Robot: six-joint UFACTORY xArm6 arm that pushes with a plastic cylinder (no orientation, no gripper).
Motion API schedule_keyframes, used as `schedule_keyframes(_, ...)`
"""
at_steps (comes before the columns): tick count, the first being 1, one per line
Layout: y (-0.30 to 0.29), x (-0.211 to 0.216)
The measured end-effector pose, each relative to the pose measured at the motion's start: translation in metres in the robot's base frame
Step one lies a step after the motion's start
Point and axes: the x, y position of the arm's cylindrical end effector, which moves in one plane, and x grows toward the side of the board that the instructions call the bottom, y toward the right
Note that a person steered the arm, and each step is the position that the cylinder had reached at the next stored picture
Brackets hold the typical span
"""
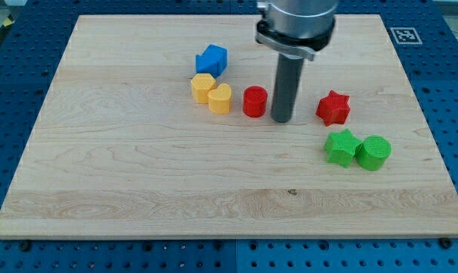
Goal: Move the red star to the top right of the red circle
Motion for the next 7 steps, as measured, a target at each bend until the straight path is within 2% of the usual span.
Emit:
schedule_keyframes(1,0.038,0.019)
schedule_keyframes(3,0.125,0.006)
schedule_keyframes(5,0.103,-0.038)
schedule_keyframes(6,0.098,-0.039)
schedule_keyframes(7,0.132,-0.034)
